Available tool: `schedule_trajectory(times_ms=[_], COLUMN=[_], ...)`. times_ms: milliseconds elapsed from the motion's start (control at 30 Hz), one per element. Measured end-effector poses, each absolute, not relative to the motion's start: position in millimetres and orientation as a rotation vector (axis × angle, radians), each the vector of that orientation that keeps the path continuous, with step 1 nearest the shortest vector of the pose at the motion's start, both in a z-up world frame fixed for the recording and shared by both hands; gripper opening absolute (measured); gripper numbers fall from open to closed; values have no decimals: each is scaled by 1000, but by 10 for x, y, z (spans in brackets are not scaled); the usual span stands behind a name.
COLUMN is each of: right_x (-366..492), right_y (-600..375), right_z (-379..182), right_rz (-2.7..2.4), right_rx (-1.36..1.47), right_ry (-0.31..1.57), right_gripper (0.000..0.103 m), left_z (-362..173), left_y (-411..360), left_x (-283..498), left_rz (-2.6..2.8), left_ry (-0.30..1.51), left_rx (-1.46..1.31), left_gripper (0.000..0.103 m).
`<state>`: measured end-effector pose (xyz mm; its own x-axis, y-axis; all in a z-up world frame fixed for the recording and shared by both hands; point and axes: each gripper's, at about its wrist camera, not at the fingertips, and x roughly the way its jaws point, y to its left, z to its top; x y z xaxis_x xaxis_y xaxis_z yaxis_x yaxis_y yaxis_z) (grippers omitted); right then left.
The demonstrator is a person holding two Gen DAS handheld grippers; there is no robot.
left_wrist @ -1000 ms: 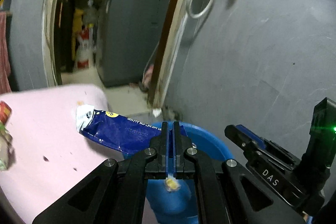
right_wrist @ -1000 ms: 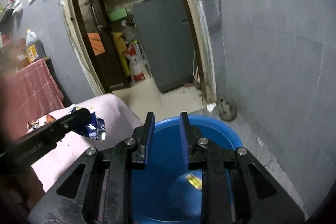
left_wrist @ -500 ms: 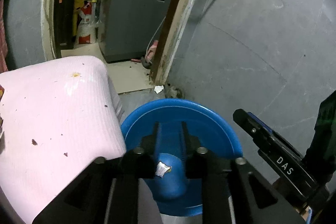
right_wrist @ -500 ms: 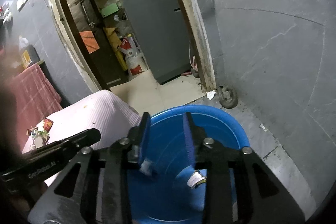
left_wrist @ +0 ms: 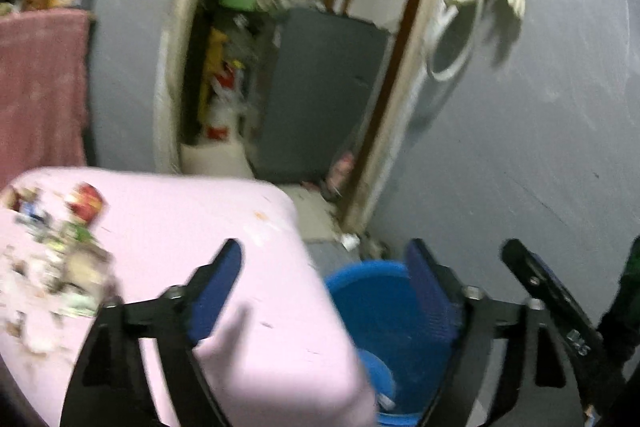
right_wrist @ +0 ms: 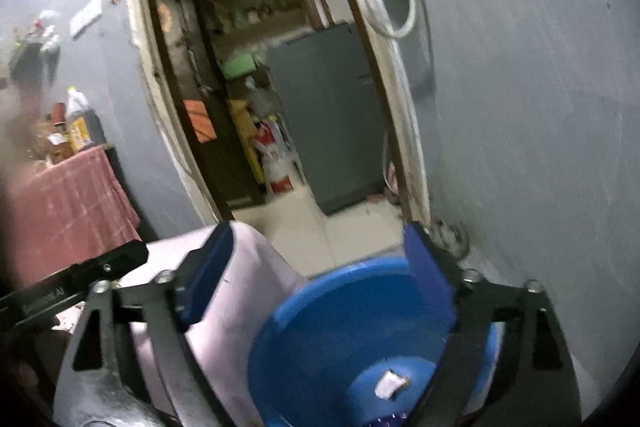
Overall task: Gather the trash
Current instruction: 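Move both tools back to the remaining trash on the pink surface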
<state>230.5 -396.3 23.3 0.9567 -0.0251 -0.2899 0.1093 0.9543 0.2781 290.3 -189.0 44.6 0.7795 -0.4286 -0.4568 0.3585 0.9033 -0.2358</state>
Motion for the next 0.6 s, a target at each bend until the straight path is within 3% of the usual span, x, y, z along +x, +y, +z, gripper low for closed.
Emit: schedule_trajectory(times_ms=[67, 133, 600], right_x=[2249, 2213, 2233], right_y=[-3854, -3731, -2842], right_z=[298, 357, 618], right_rz=[-42, -14, 160], right_rx=[280, 263, 196], right_ry=[242, 203, 60], right_gripper=[100, 103, 103], left_z=[520, 570, 677], left_y=[-1732, -1579, -507], left_x=[2836, 2767, 2346], left_rz=[-372, -333, -120], left_ry=[467, 420, 271], left_rx=[-133, -126, -120], left_gripper=[96, 99, 101])
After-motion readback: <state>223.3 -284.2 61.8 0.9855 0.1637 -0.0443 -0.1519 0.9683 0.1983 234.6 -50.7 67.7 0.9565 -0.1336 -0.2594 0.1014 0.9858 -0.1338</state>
